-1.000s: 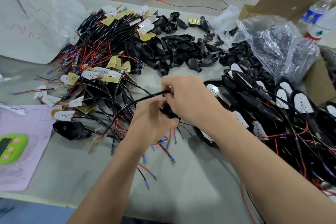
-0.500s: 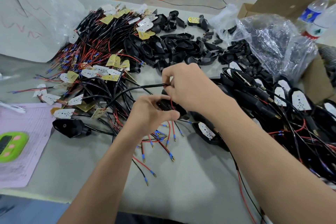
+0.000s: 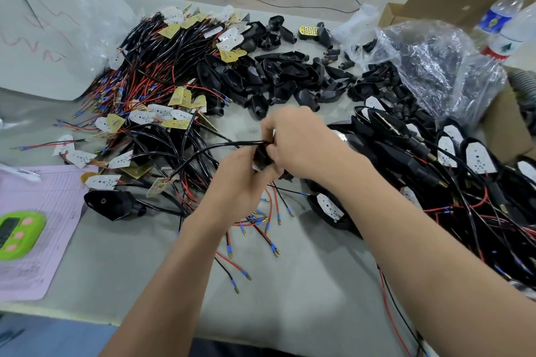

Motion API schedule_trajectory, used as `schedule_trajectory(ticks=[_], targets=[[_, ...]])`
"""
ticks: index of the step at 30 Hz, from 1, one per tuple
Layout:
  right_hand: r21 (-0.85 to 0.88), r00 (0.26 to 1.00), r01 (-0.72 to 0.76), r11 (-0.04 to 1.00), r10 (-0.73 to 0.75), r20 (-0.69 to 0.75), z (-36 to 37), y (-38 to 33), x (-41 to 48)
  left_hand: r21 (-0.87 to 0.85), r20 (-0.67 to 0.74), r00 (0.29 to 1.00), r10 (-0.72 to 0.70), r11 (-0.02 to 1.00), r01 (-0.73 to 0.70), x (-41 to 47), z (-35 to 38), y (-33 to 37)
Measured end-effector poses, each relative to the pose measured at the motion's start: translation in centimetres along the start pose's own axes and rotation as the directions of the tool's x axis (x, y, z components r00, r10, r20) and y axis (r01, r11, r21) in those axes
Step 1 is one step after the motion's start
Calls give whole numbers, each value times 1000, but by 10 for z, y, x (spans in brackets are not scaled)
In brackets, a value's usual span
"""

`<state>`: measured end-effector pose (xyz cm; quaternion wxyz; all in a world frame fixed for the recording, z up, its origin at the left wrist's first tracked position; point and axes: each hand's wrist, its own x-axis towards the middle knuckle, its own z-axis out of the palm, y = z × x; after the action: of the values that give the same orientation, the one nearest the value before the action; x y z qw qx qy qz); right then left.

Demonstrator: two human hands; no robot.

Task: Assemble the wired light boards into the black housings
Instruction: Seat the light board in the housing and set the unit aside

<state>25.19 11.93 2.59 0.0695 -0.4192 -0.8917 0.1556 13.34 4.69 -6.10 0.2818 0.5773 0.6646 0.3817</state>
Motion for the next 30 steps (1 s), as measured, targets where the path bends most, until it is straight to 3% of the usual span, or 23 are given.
schedule_trajectory(ticks=[3, 7, 10, 13, 16, 19, 22, 26, 30], targets=[[107, 998, -45, 993, 49, -35, 5, 9, 1, -277, 20, 994, -108, 955, 110, -1, -1, -1], [415, 974, -135, 900, 198, -113, 7, 31, -2, -771, 24, 969, -248, 612, 175, -5, -7, -3], [713, 968, -194, 674, 250, 26, 12, 41, -12, -852, 51, 955, -293, 486, 195, -5, -15, -8], [777, 959, -284, 562, 176, 224, 21, 43, -28, -842, 57, 955, -291, 500, 203, -4, -16, -14], [763, 958, -285, 580, 177, 224, 28, 48, -40, -850, 58, 952, -302, 486, 206, -4, -15, -19], [760, 961, -276, 589, 198, 195, 23, 57, -49, -958, 82, 931, -356, 229, 172, -3, -16, -21], [660, 954, -281, 697, 276, 115, 10, 75, -60, -997, 69, 910, -408, 9, 79, -3, -23, -30], [316, 938, -329, 890, 347, -1, -5, 87, -74, -996, -35, 899, -436, 88, 4, 2, -27, -38], [-28, 915, -403, 915, 402, -7, -1, 79, -78, -992, -64, 914, -401, 128, -13, 5, -17, -27]])
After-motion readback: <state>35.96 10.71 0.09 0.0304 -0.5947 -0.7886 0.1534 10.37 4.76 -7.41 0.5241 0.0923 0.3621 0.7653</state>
